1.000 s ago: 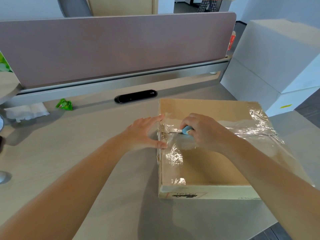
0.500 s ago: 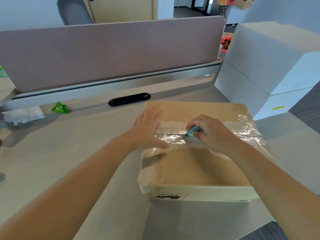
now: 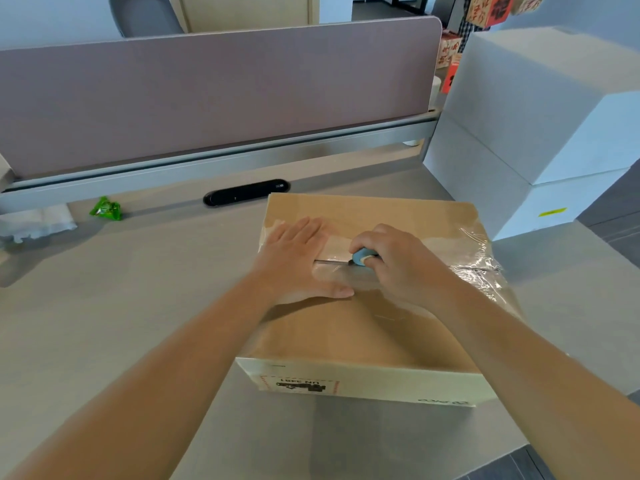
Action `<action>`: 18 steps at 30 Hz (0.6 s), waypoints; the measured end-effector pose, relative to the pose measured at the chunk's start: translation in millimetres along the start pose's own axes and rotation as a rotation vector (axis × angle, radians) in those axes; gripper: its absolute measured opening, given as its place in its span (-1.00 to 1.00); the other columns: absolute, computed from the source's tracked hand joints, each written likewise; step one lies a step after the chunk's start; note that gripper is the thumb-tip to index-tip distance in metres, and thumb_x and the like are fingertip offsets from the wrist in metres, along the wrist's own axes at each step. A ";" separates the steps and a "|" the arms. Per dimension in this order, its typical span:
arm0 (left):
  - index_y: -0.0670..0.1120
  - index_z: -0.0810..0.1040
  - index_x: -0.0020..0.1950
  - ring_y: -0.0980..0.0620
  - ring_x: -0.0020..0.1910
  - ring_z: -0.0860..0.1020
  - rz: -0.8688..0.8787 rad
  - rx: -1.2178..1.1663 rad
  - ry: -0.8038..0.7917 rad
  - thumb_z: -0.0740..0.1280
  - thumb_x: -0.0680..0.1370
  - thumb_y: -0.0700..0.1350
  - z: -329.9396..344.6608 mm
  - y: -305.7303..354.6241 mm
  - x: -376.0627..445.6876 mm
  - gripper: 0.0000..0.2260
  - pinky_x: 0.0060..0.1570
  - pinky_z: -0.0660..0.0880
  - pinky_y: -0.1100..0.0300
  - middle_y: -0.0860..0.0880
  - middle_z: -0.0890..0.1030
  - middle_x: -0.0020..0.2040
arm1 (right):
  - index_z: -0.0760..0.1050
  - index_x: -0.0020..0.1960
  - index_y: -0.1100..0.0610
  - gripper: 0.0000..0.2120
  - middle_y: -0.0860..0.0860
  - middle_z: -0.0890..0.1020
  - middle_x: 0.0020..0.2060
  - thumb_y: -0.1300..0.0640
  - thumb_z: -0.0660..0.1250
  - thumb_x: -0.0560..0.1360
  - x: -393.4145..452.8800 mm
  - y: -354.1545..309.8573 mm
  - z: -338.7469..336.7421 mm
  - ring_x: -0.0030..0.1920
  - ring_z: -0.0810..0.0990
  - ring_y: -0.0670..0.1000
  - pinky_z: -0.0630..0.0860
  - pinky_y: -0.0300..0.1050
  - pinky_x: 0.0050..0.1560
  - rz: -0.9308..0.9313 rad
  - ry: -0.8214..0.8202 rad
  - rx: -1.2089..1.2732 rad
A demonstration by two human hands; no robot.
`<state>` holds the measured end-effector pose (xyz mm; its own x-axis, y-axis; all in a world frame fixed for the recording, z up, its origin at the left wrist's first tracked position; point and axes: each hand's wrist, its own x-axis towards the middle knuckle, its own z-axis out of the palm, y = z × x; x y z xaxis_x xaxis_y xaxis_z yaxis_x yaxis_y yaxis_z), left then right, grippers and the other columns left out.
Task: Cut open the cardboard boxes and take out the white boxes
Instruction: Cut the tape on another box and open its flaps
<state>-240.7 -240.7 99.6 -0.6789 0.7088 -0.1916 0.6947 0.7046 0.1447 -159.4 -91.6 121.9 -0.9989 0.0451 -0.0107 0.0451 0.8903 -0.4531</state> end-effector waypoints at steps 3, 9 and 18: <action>-0.05 -0.14 0.53 0.06 0.51 -0.14 0.011 0.008 -0.001 0.20 0.37 0.42 -1.5 -1.0 1.5 -0.05 0.45 -0.19 0.06 0.03 -0.12 0.55 | 0.50 0.13 0.09 -0.73 0.01 0.45 -0.04 0.32 0.21 0.49 -2.7 12.7 -5.0 0.04 0.46 0.08 0.38 -0.10 0.09 0.003 -0.005 -0.040; -0.03 -0.18 0.53 0.07 0.51 -0.16 0.018 0.036 -0.020 0.18 0.37 0.43 -3.1 -1.5 2.5 -0.05 0.45 -0.21 0.08 0.04 -0.15 0.54 | 0.50 0.12 0.14 -0.75 -0.03 0.38 -0.09 0.33 0.18 0.51 -14.7 34.5 -19.4 -0.02 0.42 0.03 0.21 -0.26 -0.11 0.056 -0.016 -0.095; -0.14 -0.09 0.52 -0.04 0.52 -0.12 -0.046 0.108 -0.046 0.14 0.37 0.44 -6.8 31.1 15.0 -0.04 0.47 -0.08 -0.05 -0.06 -0.09 0.55 | 0.51 0.11 0.11 -0.74 0.05 0.49 0.05 0.33 0.17 0.51 -43.5 64.7 -45.3 0.01 0.45 0.03 0.34 -0.15 0.08 0.211 -0.036 -0.121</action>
<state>-230.9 -207.9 107.9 -0.7008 0.6716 -0.2405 0.6864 0.7266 0.0293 -112.5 -15.5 133.5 -0.9670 0.2213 -0.1265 0.2513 0.9107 -0.3278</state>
